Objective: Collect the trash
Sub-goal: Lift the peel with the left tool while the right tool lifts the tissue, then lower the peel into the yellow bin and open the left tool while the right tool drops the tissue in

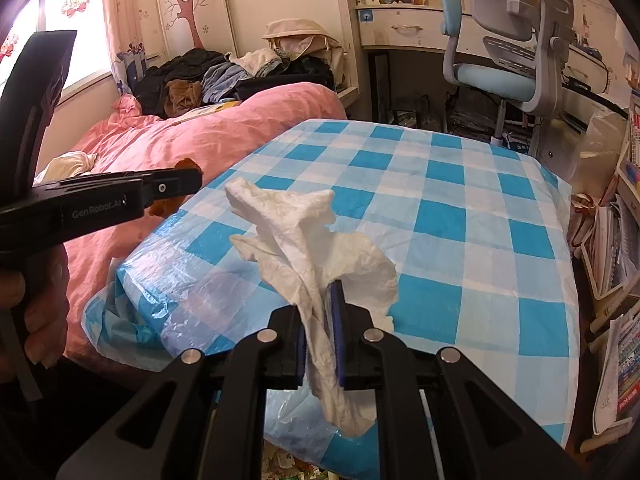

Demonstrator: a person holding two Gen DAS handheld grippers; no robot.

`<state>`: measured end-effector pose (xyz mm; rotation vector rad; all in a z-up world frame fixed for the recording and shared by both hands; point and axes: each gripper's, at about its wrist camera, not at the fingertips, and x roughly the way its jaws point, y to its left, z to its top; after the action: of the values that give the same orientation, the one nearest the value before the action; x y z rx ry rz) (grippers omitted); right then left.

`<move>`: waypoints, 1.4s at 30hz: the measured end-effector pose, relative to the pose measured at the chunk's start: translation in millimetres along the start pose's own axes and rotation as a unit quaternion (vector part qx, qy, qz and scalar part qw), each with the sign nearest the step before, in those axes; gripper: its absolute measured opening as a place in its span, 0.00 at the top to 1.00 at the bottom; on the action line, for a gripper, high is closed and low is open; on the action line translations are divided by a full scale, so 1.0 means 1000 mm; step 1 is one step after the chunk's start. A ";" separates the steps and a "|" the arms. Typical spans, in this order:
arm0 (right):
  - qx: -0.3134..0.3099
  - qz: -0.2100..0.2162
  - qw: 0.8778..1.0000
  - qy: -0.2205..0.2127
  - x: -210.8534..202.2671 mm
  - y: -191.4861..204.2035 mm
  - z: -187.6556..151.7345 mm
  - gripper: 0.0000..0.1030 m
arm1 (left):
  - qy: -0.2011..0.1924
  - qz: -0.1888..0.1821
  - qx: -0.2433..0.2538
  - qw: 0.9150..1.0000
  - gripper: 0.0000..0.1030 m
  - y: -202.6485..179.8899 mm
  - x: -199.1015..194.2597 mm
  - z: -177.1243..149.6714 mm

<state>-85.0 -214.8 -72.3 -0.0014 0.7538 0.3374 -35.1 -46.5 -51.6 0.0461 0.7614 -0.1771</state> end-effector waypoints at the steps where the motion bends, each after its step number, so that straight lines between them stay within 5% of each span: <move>1: 0.000 0.000 1.000 0.000 -0.001 0.000 -0.001 0.88 | -0.001 0.000 0.001 1.000 0.84 0.000 0.001 0.001; 18: -0.021 0.042 0.998 0.031 -0.009 0.029 -0.027 0.88 | 0.001 0.011 -0.003 1.000 0.84 0.002 -0.010 -0.013; 32: 0.040 0.128 0.972 0.192 -0.004 0.060 -0.113 0.88 | 0.062 0.003 -0.015 0.998 0.84 -0.017 -0.031 -0.096; 34: 0.043 0.126 0.969 0.210 -0.003 0.063 -0.122 0.80 | 0.075 0.003 -0.014 0.997 0.84 -0.020 -0.033 -0.109; 36: 0.045 0.124 0.967 0.218 -0.004 0.065 -0.128 0.57 | 0.088 0.002 -0.016 0.996 0.84 -0.022 -0.033 -0.119; 42: 0.069 0.096 0.973 0.199 -0.023 0.054 -0.136 0.41 | 0.141 -0.002 -0.013 0.990 0.84 -0.030 -0.033 -0.155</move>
<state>-207.4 -187.2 -150.0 0.1404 1.1786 0.4762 -169.5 -55.2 -140.7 0.0446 1.0463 -0.1654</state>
